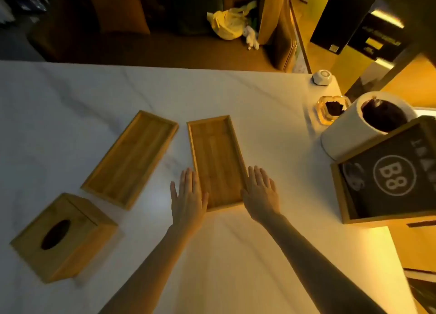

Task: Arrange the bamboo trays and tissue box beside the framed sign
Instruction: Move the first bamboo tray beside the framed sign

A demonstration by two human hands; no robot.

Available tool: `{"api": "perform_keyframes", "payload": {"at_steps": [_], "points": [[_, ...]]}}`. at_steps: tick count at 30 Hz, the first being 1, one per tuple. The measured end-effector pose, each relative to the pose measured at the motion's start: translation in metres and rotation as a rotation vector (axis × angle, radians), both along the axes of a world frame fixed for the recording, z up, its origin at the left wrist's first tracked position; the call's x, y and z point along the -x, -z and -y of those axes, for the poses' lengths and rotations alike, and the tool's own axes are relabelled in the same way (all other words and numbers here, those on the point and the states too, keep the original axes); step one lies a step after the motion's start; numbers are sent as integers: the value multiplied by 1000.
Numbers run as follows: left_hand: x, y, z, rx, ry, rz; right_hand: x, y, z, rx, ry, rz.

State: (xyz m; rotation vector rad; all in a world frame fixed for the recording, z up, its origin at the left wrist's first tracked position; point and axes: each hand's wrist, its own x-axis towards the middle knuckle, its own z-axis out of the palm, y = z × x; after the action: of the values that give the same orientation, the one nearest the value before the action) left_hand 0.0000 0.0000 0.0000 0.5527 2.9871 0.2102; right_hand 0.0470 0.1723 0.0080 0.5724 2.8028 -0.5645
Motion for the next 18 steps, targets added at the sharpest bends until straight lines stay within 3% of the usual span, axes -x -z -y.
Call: {"api": "perform_keyframes", "payload": {"at_steps": [5, 13, 18], "points": [[-5, 16, 2, -116, -121, 218, -14, 17, 4, 54, 57, 43], [4, 14, -9, -232, -248, 400, -3, 9, 8, 217, 141, 74], [8, 4, -8, -448, -362, 449, 1, -9, 3, 383, 135, 80]]}}
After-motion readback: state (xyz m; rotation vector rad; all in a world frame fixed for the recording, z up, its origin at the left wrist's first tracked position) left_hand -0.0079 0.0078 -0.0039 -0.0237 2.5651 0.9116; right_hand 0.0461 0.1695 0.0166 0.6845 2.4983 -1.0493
